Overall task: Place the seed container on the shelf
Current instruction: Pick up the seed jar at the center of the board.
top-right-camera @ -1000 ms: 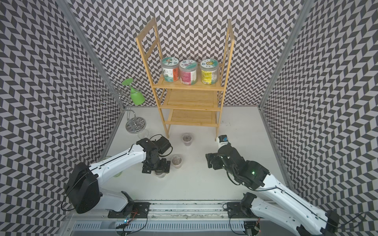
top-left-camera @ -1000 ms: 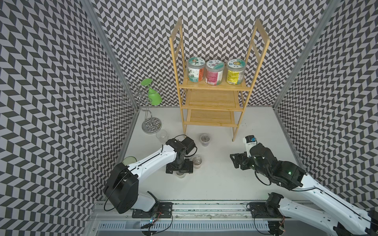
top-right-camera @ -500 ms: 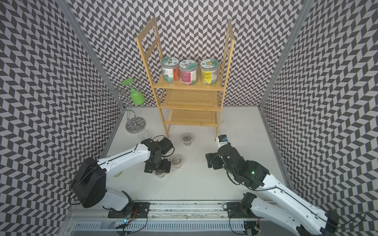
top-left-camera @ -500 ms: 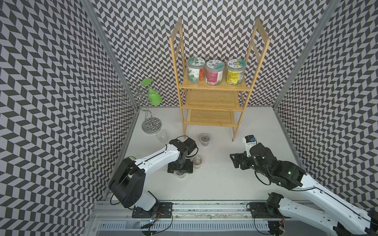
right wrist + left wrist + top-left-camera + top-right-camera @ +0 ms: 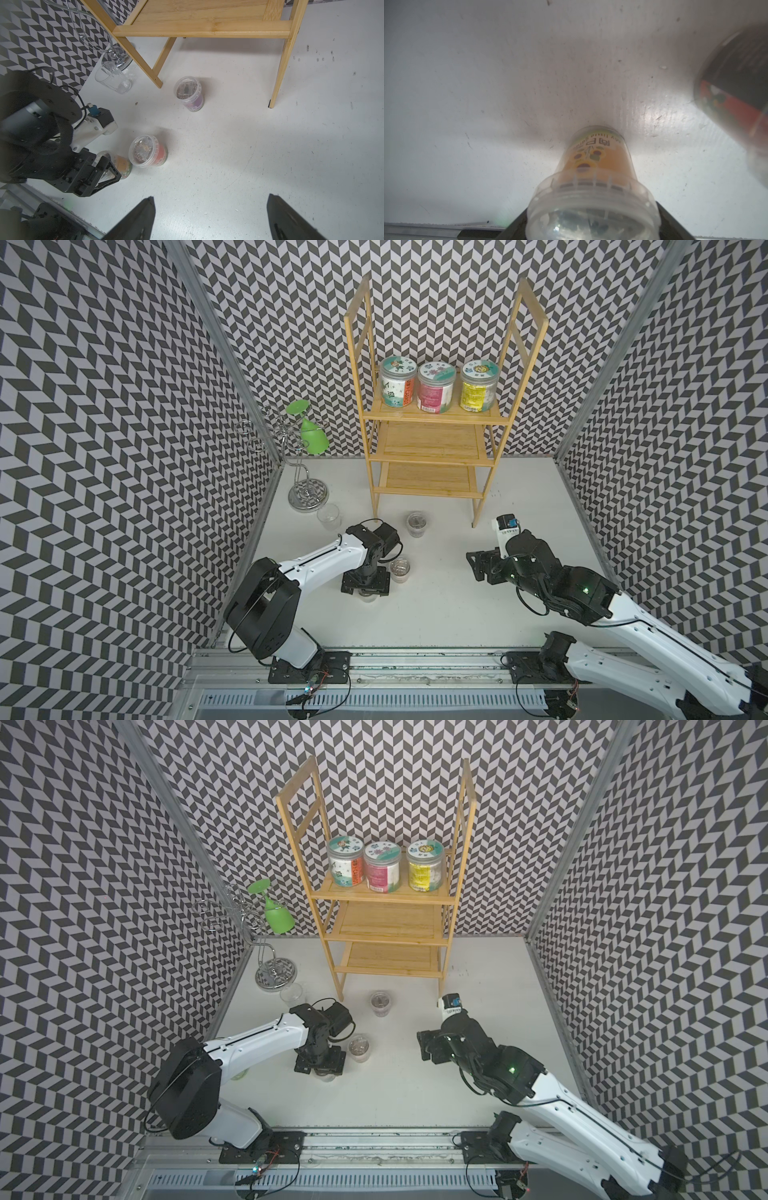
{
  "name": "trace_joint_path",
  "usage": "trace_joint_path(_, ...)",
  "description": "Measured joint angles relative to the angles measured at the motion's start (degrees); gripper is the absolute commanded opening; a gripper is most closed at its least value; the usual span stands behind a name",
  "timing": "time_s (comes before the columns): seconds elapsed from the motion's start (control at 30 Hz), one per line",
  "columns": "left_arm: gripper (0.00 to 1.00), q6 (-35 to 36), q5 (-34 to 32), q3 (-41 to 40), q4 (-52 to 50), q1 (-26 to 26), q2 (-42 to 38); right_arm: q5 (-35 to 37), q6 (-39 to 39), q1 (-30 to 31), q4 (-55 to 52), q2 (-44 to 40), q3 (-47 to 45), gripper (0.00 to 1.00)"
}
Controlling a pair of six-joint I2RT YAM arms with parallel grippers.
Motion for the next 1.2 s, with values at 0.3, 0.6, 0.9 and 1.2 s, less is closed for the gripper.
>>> trace_joint_path(0.3, 0.72, 0.44, 0.00, -0.11, 0.07, 0.00, 0.00, 0.09, 0.02, 0.00, 0.00, 0.02, 0.02, 0.87)
trace_joint_path(0.6, 0.69, 1.70, -0.09, 2.49, -3.02, 0.20, -1.25, 0.00, -1.97, 0.00, 1.64, -0.15, -0.17, 0.87)
trace_joint_path(0.9, 0.67, 3.43, -1.14, 9.42, -9.09, 2.51, -4.76, -3.04, -9.46, 0.00, 8.11, -4.09, -3.26, 0.86)
trace_joint_path(1.2, 0.64, 5.46, 1.60, 17.55, -12.90, 4.94, -7.93, -6.69, -23.56, 2.10, 17.38, -5.27, -5.62, 0.92)
